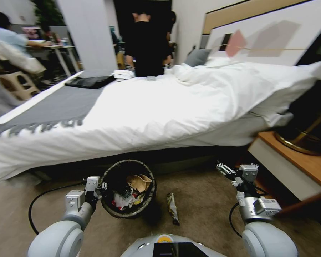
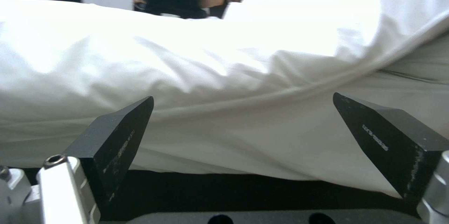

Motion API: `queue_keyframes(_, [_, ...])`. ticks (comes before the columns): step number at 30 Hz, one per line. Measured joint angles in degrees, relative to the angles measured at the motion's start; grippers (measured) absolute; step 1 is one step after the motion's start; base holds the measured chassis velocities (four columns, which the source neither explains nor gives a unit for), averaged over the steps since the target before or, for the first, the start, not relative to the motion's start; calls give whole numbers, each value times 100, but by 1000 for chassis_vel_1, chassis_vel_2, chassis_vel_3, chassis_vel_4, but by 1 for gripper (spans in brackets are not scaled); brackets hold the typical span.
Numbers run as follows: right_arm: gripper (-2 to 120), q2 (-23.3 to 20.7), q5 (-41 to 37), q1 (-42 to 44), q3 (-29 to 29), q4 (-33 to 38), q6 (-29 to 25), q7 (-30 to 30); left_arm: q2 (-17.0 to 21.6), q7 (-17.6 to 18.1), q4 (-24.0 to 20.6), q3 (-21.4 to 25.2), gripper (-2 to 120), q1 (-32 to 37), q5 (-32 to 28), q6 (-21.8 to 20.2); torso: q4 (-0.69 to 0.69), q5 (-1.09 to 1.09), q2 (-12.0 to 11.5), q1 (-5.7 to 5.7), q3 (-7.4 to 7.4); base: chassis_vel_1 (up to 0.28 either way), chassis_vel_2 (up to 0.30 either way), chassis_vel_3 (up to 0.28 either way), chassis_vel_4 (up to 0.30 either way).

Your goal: Pick up the trash bin, then pick up the garbage from the floor and place it into the trash bin.

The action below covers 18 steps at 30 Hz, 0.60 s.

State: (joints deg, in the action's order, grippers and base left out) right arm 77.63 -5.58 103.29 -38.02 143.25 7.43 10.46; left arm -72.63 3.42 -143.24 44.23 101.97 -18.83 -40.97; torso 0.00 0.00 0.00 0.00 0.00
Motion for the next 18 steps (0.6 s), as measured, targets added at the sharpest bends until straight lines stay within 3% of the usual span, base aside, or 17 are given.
queue_keyframes(18, [100,-82,-116,-49,-3,0,41,38,0,6,0,-4,1,31,-5,29,0,0,0,0,0,132,121,129,132])
